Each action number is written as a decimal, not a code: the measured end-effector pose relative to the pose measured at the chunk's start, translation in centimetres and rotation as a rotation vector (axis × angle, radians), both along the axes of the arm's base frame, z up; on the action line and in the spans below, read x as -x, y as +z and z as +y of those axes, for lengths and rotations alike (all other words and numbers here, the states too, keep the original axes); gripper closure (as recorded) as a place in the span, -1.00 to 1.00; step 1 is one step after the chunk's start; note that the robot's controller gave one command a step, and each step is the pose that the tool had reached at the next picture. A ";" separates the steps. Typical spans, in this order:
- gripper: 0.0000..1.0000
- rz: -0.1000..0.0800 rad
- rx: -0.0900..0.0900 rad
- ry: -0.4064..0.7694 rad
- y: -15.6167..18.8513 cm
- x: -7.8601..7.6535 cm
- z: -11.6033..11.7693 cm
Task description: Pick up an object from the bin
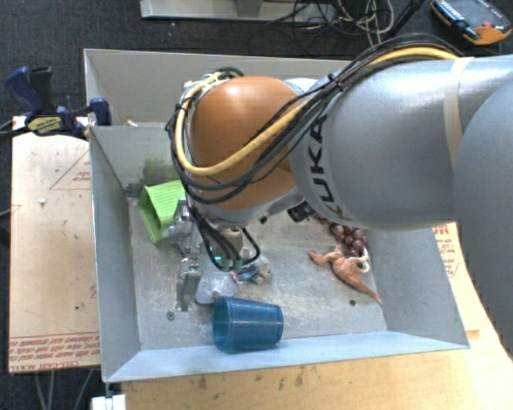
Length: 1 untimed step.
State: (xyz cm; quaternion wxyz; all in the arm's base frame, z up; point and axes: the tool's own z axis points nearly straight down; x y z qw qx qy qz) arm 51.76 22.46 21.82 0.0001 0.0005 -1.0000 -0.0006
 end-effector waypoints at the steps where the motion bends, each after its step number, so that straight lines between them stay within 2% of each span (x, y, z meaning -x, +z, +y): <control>1: -1.00 -0.008 -0.004 0.116 -1.8 -0.2 -1.5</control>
Offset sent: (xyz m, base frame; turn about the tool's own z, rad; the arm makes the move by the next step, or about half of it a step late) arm -0.0147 -0.0886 -0.0447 0.0763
